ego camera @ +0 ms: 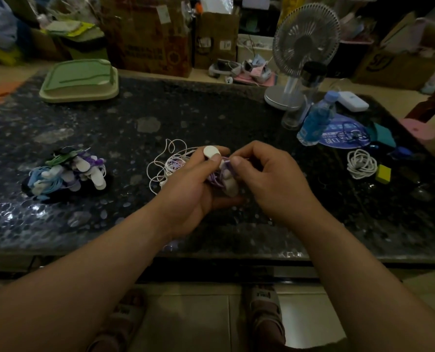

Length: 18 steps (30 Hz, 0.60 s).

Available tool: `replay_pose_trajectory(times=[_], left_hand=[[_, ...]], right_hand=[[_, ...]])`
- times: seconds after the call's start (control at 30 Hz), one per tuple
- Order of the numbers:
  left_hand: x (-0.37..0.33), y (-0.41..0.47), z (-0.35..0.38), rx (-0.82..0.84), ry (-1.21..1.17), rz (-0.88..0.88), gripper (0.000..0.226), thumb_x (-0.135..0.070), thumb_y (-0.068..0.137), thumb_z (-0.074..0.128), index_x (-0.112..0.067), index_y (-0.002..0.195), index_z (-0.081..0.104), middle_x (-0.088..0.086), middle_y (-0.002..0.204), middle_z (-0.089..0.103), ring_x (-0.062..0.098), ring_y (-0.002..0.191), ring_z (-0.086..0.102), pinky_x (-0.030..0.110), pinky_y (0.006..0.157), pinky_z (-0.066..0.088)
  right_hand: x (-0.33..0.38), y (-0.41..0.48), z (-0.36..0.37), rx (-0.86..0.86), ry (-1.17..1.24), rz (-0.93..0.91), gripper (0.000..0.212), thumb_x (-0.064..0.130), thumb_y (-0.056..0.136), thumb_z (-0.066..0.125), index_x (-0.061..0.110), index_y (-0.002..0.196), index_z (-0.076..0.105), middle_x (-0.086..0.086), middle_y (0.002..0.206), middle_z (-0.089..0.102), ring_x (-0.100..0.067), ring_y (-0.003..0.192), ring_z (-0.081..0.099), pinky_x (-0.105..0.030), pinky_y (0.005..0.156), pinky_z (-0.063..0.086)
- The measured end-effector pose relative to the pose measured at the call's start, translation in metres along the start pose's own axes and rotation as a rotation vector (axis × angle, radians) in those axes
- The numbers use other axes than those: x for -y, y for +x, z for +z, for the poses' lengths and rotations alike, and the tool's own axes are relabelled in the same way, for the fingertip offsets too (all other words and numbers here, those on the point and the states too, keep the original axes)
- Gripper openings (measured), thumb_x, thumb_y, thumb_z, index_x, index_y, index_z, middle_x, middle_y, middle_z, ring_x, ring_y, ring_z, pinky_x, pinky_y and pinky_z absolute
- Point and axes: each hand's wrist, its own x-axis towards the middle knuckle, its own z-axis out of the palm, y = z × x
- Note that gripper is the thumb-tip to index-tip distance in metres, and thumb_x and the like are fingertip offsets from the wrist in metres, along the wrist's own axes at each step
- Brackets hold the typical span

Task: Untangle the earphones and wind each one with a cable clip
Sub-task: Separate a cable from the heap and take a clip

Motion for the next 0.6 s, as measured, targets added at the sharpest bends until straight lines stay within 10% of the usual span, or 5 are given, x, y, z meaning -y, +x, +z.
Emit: replay_pose_trajectory(times=[0.43, 0.6], left_hand=[[-0.0051, -0.0027, 0.0022, 0.034, 0.013, 0.033, 0.029, -0.004, 0.102, 0.054, -0.003, 0.131, 0.054, 0.026, 0.129, 0.066, 0.033, 0.106, 0.071, 0.050, 0.087, 0.063], [-0.0074, -0.0032, 0.0010, 0.020, -0.011, 0.066, 0.029, -0.004, 0.097, 0.057, -0.006, 0.126, 0.054, 0.024, 0.121, 0.067, 0.032, 0.100, 0.071, 0.048, 0.081, 0.064]], right_hand=[[-0.0042, 0.0025, -0.0021, -0.039, 0.121, 0.100, 0.009, 0.024, 0.099, 0.068, 0.021, 0.092, 0.072, 0.004, 0.082, 0.075, -0.004, 0.074, 0.071, -0.016, 0.059, 0.054], [-0.0022, 0.0028, -0.0014, 0.007, 0.196, 0.122, 0.015, 0.031, 0.096, 0.072, 0.017, 0.091, 0.073, -0.001, 0.085, 0.076, -0.016, 0.082, 0.074, -0.036, 0.072, 0.064]])
